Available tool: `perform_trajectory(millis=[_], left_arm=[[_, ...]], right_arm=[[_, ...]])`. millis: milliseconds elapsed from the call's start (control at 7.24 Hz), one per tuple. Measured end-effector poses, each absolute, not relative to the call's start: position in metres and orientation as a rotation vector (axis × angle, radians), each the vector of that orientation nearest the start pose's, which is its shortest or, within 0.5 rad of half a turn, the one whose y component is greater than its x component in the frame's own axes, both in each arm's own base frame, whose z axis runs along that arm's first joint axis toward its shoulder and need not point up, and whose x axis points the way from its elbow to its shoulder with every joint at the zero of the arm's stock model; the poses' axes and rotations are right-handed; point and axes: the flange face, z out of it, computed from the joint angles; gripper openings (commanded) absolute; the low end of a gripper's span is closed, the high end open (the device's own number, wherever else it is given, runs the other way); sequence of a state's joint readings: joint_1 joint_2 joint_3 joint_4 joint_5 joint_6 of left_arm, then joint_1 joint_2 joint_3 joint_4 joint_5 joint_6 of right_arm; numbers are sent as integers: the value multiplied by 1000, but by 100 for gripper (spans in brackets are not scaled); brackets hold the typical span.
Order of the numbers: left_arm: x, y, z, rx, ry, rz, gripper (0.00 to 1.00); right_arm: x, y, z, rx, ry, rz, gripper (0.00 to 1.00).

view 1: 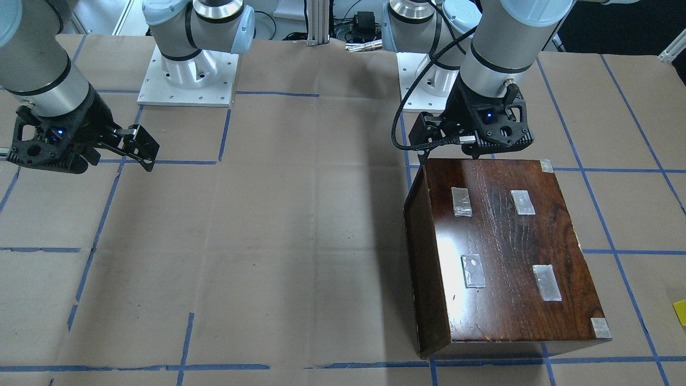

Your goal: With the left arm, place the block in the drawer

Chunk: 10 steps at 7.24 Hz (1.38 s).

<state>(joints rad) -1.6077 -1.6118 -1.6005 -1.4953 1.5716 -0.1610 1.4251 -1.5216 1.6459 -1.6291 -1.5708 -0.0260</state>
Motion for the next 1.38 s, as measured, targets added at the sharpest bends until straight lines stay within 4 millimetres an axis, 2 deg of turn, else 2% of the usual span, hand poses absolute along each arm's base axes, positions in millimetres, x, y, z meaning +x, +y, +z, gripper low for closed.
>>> perform_trajectory(millis=[1381], left_arm=[[-151,-505,469,-223,3137,-35,99]], right_arm=[[59,-517,432,189,3129,103,100]])
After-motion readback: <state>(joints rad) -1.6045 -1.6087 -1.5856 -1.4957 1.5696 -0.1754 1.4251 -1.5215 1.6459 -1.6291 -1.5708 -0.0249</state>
